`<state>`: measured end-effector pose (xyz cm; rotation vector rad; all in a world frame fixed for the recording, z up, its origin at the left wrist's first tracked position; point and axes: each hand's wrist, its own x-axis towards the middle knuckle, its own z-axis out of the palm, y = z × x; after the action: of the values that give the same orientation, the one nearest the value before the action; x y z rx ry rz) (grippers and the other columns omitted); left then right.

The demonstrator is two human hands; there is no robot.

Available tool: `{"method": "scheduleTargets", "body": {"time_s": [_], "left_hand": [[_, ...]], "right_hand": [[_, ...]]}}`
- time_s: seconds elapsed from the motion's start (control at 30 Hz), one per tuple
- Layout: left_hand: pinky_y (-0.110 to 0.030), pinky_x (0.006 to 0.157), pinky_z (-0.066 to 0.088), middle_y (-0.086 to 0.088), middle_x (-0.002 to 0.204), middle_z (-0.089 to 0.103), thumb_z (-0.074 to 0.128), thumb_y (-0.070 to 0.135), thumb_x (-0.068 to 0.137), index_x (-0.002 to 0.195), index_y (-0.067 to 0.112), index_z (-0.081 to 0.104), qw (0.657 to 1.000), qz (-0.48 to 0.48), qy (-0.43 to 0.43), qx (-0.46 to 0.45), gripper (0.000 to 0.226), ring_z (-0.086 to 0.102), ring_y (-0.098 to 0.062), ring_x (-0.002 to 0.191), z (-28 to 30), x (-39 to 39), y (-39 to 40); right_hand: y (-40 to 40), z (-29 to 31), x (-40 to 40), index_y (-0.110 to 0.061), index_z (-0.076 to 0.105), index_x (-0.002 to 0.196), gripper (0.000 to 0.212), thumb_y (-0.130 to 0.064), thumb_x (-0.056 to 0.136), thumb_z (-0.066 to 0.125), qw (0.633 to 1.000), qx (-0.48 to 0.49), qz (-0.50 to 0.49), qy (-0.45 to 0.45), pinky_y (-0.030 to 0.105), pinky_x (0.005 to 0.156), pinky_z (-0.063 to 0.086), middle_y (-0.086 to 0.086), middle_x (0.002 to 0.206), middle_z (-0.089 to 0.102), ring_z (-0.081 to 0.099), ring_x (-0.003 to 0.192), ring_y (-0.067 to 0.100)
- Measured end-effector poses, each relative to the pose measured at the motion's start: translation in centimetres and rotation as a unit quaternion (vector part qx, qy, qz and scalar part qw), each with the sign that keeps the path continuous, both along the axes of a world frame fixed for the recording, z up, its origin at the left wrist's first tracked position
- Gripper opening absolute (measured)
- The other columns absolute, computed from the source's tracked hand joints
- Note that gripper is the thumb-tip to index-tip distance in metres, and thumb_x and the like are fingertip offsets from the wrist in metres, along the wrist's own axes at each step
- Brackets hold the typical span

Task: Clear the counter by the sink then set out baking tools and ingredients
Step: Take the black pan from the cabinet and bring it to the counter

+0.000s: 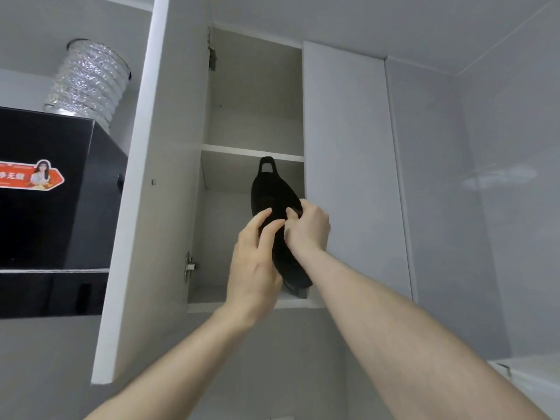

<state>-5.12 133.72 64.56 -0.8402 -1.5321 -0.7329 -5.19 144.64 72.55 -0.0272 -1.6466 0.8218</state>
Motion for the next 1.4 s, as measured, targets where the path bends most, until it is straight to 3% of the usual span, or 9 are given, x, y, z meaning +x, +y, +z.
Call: {"method": "scheduleTargets", "body": {"time_s": [0.1,0.17,0.33,0.53,0.73,0.87,1.07,1.2,1.4], "left_hand": [[-0.036,0.11,0.038,-0.004,0.157,0.035,0.023,0.003,0.068,0.143,0.017,0.049,0.996,0.038,0.067,-0.052,0.08,0.039,-0.025,0.138,0.0,4.6,-1.0],[-0.034,0.109,0.038,-0.005,0.156,0.038,0.029,-0.002,0.072,0.142,0.016,0.051,0.993,0.052,0.084,-0.065,0.075,0.039,-0.025,0.139,0.4,7.2,-2.2],[-0.04,0.115,0.035,-0.006,0.157,0.034,0.052,-0.005,0.081,0.14,0.017,0.05,0.988,0.081,0.104,-0.08,0.064,0.035,-0.028,0.142,2.5,12.2,-5.9],[-0.051,0.119,0.027,-0.01,0.159,0.033,0.056,-0.004,0.09,0.149,0.006,0.041,0.974,0.146,0.162,-0.057,0.062,0.034,-0.032,0.145,5.8,15.0,-14.8],[-0.027,0.125,0.007,-0.003,0.17,0.003,0.049,0.018,0.101,0.161,0.011,0.006,0.99,0.108,0.001,-0.094,0.074,0.002,-0.012,0.156,5.1,11.2,-20.8],[-0.013,0.121,-0.002,0.003,0.169,0.003,0.046,0.018,0.104,0.162,0.013,0.005,0.993,0.037,-0.025,-0.109,0.071,-0.001,-0.002,0.154,1.5,10.0,-20.9],[-0.032,0.127,0.01,0.003,0.17,-0.004,0.043,0.03,0.106,0.162,0.015,-0.003,0.99,0.002,-0.019,-0.137,0.074,-0.005,-0.006,0.155,0.1,9.2,-18.7],[-0.038,0.127,0.003,0.004,0.169,-0.015,0.033,0.043,0.106,0.161,0.016,-0.011,0.976,0.025,-0.01,-0.216,0.075,-0.018,-0.009,0.153,0.8,8.9,-16.0],[-0.047,0.126,0.007,0.01,0.166,-0.02,0.026,0.052,0.106,0.16,0.024,-0.013,0.923,0.086,-0.076,-0.368,0.072,-0.015,-0.021,0.155,0.5,5.6,-12.4]], "right_hand": [[0.0,0.3,1.3,0.001,0.065,0.093,0.022,-0.019,0.098,0.057,0.999,0.012,0.017,0.036,0.052,0.078,0.057,0.018,0.087,0.069,0.064,0.088,0.039],[-0.1,0.1,2.3,-0.002,0.063,0.087,0.024,-0.022,0.098,0.056,0.998,0.008,0.025,0.057,0.052,0.074,0.057,0.012,0.08,0.067,0.063,0.081,0.035],[-0.8,0.1,5.5,-0.013,0.068,0.092,0.018,-0.025,0.1,0.059,0.994,-0.026,0.045,0.094,0.046,0.079,0.059,-0.001,0.086,0.067,0.064,0.084,0.022],[-1.3,-1.0,9.0,-0.012,0.064,0.08,0.024,-0.027,0.099,0.062,0.987,-0.028,0.028,0.153,0.043,0.069,0.057,-0.001,0.077,0.064,0.061,0.074,0.018],[-3.3,-3.1,13.0,-0.024,0.057,0.075,0.025,-0.017,0.098,0.065,0.974,-0.013,0.001,0.224,0.025,0.058,0.039,-0.01,0.07,0.054,0.052,0.065,0.007],[-5.0,-4.1,15.6,-0.019,0.062,0.078,0.021,-0.015,0.098,0.066,0.968,0.007,-0.022,0.251,0.014,0.057,0.034,-0.011,0.07,0.051,0.05,0.065,0.005],[-7.4,-5.2,19.6,-0.007,0.074,0.094,0.008,-0.008,0.097,0.066,0.962,0.061,-0.059,0.26,0.008,0.063,0.036,-0.009,0.08,0.057,0.054,0.072,-0.001],[-8.2,-5.5,21.7,-0.011,0.076,0.101,0.011,-0.009,0.097,0.066,0.953,0.108,-0.082,0.27,0.014,0.067,0.037,-0.02,0.083,0.056,0.055,0.075,0.004],[-7.5,-6.0,23.7,-0.013,0.077,0.11,0.017,-0.011,0.098,0.066,0.936,0.15,-0.132,0.29,0.031,0.066,0.042,-0.006,0.083,0.06,0.056,0.074,0.026]]}}
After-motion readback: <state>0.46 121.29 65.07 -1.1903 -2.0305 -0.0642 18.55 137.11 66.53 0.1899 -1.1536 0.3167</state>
